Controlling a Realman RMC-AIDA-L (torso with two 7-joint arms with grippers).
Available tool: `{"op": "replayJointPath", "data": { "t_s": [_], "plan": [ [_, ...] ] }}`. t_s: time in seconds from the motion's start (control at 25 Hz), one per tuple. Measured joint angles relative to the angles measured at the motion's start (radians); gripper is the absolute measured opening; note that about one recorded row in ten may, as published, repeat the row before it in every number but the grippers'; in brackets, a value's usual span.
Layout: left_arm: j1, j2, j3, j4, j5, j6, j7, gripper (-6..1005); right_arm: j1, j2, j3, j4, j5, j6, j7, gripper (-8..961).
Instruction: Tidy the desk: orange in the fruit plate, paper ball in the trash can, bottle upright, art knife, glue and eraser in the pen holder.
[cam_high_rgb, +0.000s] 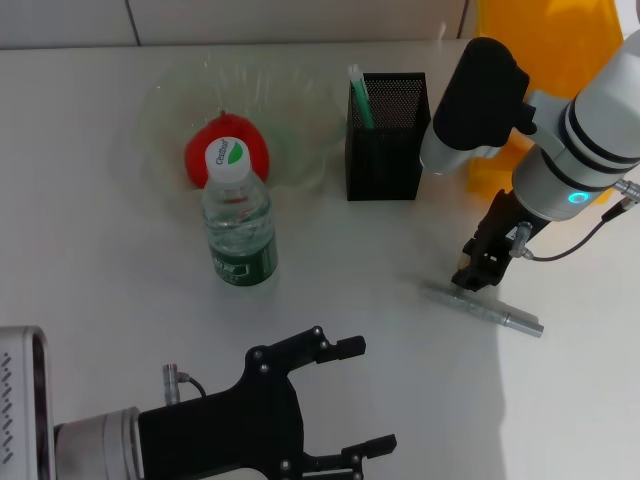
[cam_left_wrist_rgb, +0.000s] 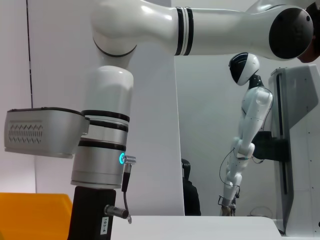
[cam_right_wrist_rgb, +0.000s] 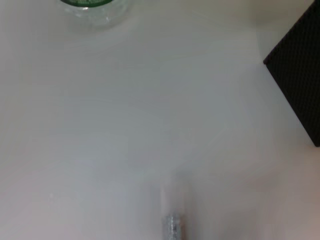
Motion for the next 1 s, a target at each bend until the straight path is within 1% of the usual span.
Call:
{"op": "replayJointPath", "data": {
  "t_s": [0.4,0.72,0.8,0.84,1.0],
  "plan": [
    [0.002,0.002,0.0,0.0,0.0,0.004,0.0,812,0.006,-0.001,0.0,0.028,0.005,0.01,0.0,386],
    [0.003,0.002,0.0,0.0,-0.001,0.005,0.0,813,0.007,-0.003,0.027,0.021,0.009,-0.004,0.004,284],
    [0.004,0.002,0.0,0.0,-0.002,0.005,0.0,813,0.005,-0.004,0.052,-0.006,0.025,-0.031,0.004,254],
    [0.003,0.002,0.0,0.001,-0.002,0.005,0.0,813,0.002,-0.005,0.073,-0.032,0.041,-0.051,0.004,258],
    [0.002,0.003,0.0,0.001,-0.001,0.006,0.0,813,-0.026,-0.006,0.193,-0.221,0.095,-0.166,0.006,274]
  ]
}}
